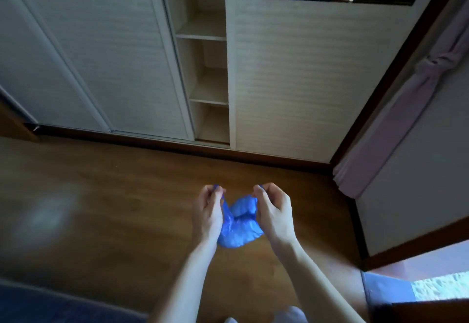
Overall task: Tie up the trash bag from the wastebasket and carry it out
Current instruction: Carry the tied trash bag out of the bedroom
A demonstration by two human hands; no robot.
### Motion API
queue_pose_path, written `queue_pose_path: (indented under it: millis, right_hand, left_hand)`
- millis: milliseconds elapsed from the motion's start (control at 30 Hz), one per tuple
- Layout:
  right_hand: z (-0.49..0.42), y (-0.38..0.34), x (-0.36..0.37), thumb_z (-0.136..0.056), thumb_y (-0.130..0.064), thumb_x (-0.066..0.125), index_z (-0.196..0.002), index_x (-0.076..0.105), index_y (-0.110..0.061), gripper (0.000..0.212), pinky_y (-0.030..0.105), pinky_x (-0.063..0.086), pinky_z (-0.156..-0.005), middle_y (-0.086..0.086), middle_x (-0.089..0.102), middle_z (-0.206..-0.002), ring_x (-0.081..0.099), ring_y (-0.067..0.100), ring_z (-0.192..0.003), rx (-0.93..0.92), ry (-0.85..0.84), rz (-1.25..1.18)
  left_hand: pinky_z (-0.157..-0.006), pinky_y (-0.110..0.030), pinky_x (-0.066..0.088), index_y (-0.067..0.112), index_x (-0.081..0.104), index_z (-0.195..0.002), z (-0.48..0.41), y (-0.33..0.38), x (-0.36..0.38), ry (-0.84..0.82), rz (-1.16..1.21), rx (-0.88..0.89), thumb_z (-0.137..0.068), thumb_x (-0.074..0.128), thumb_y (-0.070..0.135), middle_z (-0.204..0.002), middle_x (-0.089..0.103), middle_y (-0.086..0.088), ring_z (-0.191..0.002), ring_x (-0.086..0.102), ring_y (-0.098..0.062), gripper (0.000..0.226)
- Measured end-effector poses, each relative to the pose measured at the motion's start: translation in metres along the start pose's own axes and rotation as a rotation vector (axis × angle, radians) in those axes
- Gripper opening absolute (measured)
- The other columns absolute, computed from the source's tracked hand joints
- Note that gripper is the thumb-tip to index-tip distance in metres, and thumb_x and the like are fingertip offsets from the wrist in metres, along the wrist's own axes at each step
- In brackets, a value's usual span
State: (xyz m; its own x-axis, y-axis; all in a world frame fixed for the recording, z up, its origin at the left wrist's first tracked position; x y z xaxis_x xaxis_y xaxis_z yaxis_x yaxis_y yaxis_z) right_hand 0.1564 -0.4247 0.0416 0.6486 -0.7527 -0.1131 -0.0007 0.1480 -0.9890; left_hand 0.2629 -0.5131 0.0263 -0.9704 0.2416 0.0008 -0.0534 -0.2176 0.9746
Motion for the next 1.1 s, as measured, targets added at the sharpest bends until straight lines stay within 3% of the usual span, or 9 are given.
queue_pose_path:
  millis: [233, 433, 600, 700, 867, 967, 1100]
  right_hand:
    - [-0.081, -0.005, 0.065, -0.087, -0.035, 0.056, -0.071, 0.052, -0.004, 0.035, 0.039, 0.034, -0.05, 0.005, 0.044, -0.054, 0.039, 0.023, -0.052, -0.008, -0.106, -0.018]
    - [-0.159, -0.012, 0.138, -0.09, -0.024, 0.06, -0.073, 0.054, 0.004, 0.033, 0.033, 0.036, -0.052, 0.006, 0.048, -0.057, 0.042, 0.016, -0.053, -0.034, -0.305, 0.017]
    - [-0.227, -0.025, 0.209, -0.088, -0.021, 0.062, -0.067, 0.051, -0.001, 0.031, 0.033, 0.036, -0.054, 0.0, 0.044, -0.054, 0.041, 0.014, -0.054, -0.006, -0.526, 0.043]
    - [-0.262, -0.035, 0.251, -0.089, -0.019, 0.063, -0.065, 0.055, -0.005, 0.029, 0.028, 0.038, -0.052, -0.005, 0.048, -0.051, 0.043, 0.011, -0.052, 0.036, -0.666, 0.061]
    - [-0.307, -0.05, 0.321, -0.092, -0.016, 0.062, -0.059, 0.052, -0.017, 0.034, 0.024, 0.039, -0.056, -0.014, 0.05, -0.044, 0.044, 0.002, -0.046, -0.011, -0.774, 0.065]
    - [-0.311, -0.05, 0.353, -0.092, -0.013, 0.061, -0.061, 0.054, -0.015, 0.032, 0.015, 0.038, -0.053, -0.014, 0.051, -0.044, 0.046, 0.002, -0.046, -0.059, -0.862, 0.068]
    - [-0.302, -0.046, 0.401, -0.094, -0.015, 0.06, -0.057, 0.052, -0.027, 0.04, 0.03, 0.038, -0.056, -0.012, 0.047, -0.044, 0.044, 0.008, -0.05, -0.026, -1.044, 0.081]
  left_hand:
    - [-0.077, -0.042, 0.045, 0.036, 0.062, -0.073, -0.086, 0.001, -0.014, 0.153, 0.013, -0.05, -0.098, 0.049, 0.033, -0.08, 0.061, 0.003, -0.081, 0.061, -0.012, 0.029]
    - [-0.081, -0.038, 0.048, 0.02, 0.059, -0.082, -0.167, 0.018, -0.028, 0.249, 0.06, -0.058, -0.101, 0.045, 0.026, -0.094, 0.064, -0.004, -0.089, 0.062, -0.014, 0.024]
    - [-0.066, -0.035, 0.041, 0.024, 0.057, -0.08, -0.244, 0.035, -0.04, 0.375, 0.078, -0.125, -0.098, 0.049, 0.032, -0.083, 0.055, -0.007, -0.07, 0.051, -0.019, 0.022]
    - [-0.053, -0.028, 0.034, 0.012, 0.053, -0.076, -0.282, 0.057, -0.047, 0.492, 0.135, -0.095, -0.098, 0.048, 0.017, -0.065, 0.043, -0.003, -0.057, 0.038, -0.015, 0.023]
    - [-0.05, -0.029, 0.032, 0.009, 0.056, -0.073, -0.32, 0.064, -0.073, 0.693, 0.123, -0.065, -0.097, 0.049, 0.015, -0.057, 0.043, 0.001, -0.052, 0.038, -0.013, 0.026]
    - [-0.05, -0.026, 0.034, 0.01, 0.057, -0.073, -0.319, 0.058, -0.093, 0.776, 0.126, -0.077, -0.099, 0.047, 0.015, -0.059, 0.045, 0.001, -0.052, 0.04, -0.011, 0.028]
    - [-0.049, -0.016, 0.036, 0.004, 0.058, -0.075, -0.317, 0.055, -0.126, 0.905, 0.156, -0.076, -0.099, 0.046, 0.01, -0.062, 0.048, 0.0, -0.054, 0.042, -0.008, 0.027]
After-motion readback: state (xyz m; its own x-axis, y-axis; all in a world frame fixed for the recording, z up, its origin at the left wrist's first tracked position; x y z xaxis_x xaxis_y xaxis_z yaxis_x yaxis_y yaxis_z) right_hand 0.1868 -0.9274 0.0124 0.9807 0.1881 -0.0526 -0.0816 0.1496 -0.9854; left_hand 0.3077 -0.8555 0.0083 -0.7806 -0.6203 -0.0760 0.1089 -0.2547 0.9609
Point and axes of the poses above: each hand's wrist, its own z-axis away from the middle knuckle, its own x-axis out of the palm, y = z × x, the point moved 1 cm from there along -z, towards the middle knuckle
